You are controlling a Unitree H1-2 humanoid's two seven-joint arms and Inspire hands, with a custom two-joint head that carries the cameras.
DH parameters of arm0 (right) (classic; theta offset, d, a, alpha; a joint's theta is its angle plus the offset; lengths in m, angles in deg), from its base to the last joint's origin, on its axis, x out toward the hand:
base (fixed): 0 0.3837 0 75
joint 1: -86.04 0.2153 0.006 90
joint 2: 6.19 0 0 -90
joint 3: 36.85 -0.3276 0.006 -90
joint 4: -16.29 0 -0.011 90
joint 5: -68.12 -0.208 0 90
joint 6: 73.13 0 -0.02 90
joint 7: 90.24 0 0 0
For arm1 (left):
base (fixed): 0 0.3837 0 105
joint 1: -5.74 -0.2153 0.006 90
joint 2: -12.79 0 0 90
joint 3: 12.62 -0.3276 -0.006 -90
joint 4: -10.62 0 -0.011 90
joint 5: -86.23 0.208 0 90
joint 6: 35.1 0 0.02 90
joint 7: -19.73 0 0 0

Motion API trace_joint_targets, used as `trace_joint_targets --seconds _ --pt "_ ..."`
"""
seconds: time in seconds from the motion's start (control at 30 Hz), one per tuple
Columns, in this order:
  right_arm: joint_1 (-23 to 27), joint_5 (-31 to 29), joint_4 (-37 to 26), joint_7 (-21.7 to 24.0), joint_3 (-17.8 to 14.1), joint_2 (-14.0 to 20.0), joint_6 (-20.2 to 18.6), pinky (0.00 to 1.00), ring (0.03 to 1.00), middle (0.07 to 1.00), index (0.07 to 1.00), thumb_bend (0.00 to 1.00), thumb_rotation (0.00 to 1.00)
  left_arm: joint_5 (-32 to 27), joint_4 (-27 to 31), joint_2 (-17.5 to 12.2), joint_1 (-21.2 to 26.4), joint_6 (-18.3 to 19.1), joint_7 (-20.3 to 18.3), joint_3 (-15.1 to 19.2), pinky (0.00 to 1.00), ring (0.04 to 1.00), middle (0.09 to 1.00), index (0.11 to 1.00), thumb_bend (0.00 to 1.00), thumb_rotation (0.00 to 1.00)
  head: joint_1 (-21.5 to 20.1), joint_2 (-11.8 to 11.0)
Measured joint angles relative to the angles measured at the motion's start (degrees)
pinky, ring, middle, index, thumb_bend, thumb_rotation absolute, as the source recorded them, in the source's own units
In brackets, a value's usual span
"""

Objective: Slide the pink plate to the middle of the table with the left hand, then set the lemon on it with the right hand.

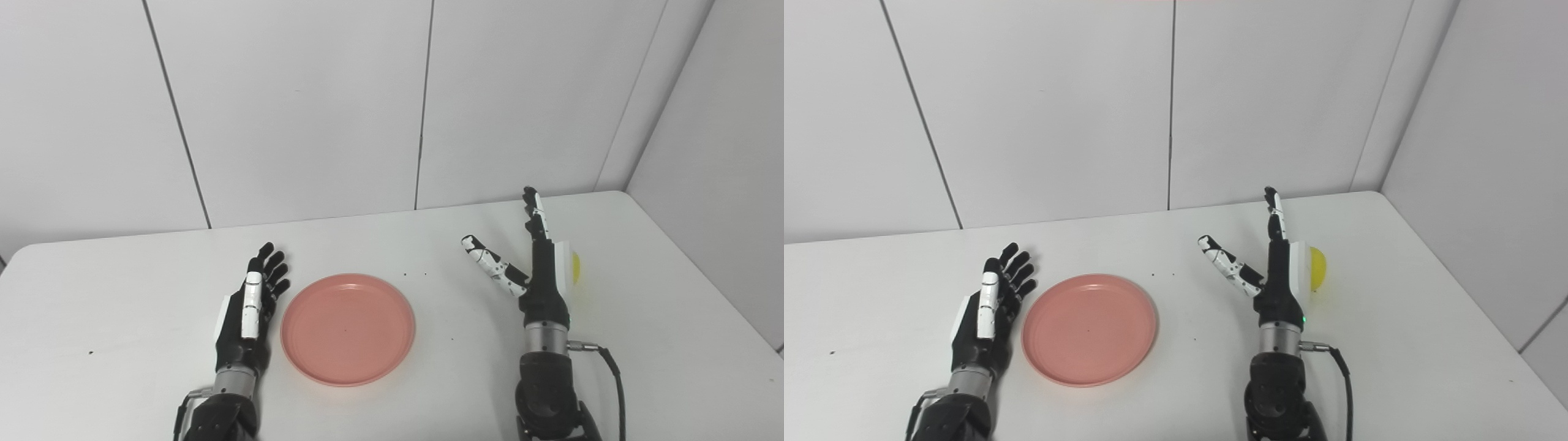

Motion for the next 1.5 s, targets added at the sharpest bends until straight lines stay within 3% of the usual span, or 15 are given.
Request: trace_joint_targets --seconds 0.17,0.4,0.63,0.83,1.4,1.5 --pt "1.1 5.0 0.8 -2.3 0.2 0.2 -4.3 0.83 0.907 0.925 0.926 0.81 0.45 -1.2 -1.8 -1.7 1.1 -1.2 -3.1 -0.1 0.97 0.972 0.976 0.971 0.58 1.00 -3.8 -0.7" --pt "2.3 7.4 2.3 -4.0 0.3 0.1 -8.4 0.80 0.901 0.931 0.925 0.83 0.40 -3.1 -3.4 -3.3 2.1 -2.0 -5.7 0.7 0.97 0.975 0.982 0.972 0.58 1.00 -5.7 -0.4" --pt "3.5 10.1 7.1 -9.8 0.4 0.6 -8.9 0.87 0.942 0.959 0.958 0.84 0.39 -3.4 -4.0 -3.9 2.4 -2.0 -6.9 1.2 0.99 0.990 0.995 0.983 0.58 1.00 -8.0 0.1" --pt "4.6 10.2 9.3 -12.2 -0.3 1.5 -10.4 0.92 0.964 0.972 0.983 0.84 0.35 -3.5 -4.1 -3.9 2.6 -2.0 -6.9 1.5 0.98 0.976 0.980 0.969 0.57 1.00 -8.2 0.0" --pt "4.5 8.8 9.4 -13.3 -2.1 3.7 -13.7 0.91 0.948 0.950 0.968 0.79 0.23 -3.4 -3.4 -4.0 2.4 -1.8 -7.2 1.3 0.99 0.984 0.988 0.977 0.61 1.00 -7.6 0.2" --pt "4.4 8.2 9.5 -12.9 -2.2 4.1 -14.2 0.87 0.921 0.934 0.949 0.80 0.20 -3.1 -3.4 -4.0 2.4 -1.8 -7.2 1.3 0.98 0.982 0.986 0.976 0.61 1.00 -7.5 0.2"
